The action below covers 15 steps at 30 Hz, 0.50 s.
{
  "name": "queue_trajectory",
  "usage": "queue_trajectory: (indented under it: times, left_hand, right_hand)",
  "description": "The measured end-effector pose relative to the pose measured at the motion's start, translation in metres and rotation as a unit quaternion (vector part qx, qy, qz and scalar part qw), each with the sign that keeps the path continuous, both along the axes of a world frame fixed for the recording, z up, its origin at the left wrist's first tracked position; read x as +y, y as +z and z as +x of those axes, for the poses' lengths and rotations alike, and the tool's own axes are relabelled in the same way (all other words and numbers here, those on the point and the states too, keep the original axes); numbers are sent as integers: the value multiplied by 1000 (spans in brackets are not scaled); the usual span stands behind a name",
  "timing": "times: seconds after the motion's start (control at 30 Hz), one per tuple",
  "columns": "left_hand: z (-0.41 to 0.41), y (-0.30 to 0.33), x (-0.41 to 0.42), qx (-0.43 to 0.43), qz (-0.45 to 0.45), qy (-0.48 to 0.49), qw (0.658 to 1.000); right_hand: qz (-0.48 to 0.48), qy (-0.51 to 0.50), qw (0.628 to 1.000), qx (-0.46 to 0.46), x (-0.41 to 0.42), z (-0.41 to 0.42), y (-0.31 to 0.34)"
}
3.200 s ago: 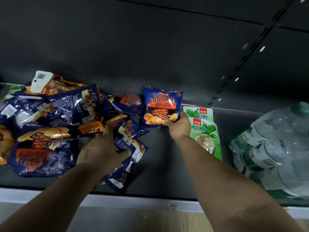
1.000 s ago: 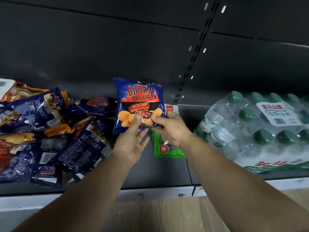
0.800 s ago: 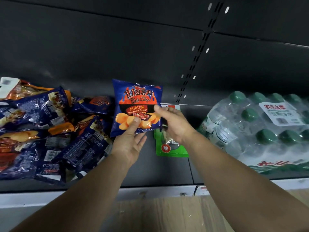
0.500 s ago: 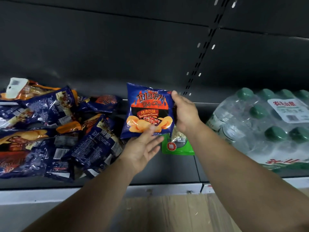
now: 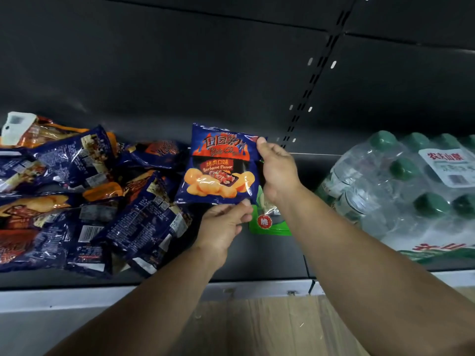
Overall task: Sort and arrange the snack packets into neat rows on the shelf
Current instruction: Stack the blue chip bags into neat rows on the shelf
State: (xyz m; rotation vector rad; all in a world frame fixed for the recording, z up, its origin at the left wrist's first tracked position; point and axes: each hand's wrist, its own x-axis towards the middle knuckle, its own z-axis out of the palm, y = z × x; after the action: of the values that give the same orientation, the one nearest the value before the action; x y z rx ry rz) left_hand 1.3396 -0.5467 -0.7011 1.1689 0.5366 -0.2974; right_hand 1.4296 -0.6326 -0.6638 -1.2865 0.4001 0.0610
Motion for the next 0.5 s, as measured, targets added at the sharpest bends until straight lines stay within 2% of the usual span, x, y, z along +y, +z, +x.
queue_trajectory:
  times: [0.1,0.33,0.4,0.5]
  left_hand:
    - [-5,-6,3,-20,53,-23,998]
    - [-7,-14,8,-44,69,-52,995]
    - [-5,-18,11,-53,85,-35,994]
    - [-1,-26,16,-74,124,-33,989]
  right_hand:
    - [13,-38,999,5,-6,5,-3]
    - [9,-52,998,34,-6,5,-7]
    - [37,-18,999,30,-8,6,-3]
    - [23,115,991,58,-10,-1,-4]
